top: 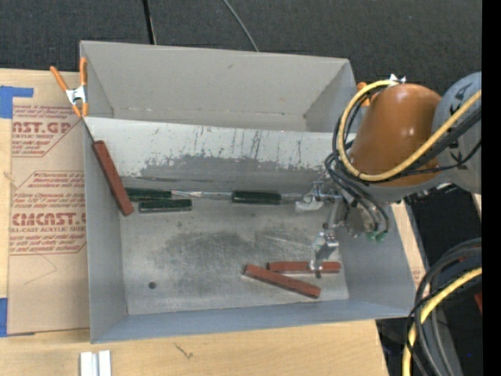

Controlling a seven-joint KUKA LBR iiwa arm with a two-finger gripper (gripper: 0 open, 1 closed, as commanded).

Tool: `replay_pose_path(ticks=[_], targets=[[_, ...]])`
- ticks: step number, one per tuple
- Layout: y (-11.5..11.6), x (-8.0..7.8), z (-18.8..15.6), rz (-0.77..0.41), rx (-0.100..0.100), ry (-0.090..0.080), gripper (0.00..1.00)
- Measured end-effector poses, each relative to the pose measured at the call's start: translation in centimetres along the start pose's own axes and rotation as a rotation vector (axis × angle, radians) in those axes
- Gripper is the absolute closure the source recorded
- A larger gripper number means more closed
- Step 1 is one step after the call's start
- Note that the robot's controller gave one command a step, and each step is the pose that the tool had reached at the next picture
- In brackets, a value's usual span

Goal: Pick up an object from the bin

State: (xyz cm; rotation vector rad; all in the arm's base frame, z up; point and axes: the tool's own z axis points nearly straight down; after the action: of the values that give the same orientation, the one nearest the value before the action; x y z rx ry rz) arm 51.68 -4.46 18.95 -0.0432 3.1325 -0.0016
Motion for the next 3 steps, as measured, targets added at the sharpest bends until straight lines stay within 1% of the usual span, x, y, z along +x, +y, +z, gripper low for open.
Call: replay_pose_path(ticks=[1,2,3], targets=[[-0.6,1.6,6.8,-0.09,-0.001,0.004,0.0],[0.4,2.4,11.3,-0.114,0.0,-0.01,1.0],[0.4,2.4,11.3,-0.114,0.0,-0.01,1.0]])
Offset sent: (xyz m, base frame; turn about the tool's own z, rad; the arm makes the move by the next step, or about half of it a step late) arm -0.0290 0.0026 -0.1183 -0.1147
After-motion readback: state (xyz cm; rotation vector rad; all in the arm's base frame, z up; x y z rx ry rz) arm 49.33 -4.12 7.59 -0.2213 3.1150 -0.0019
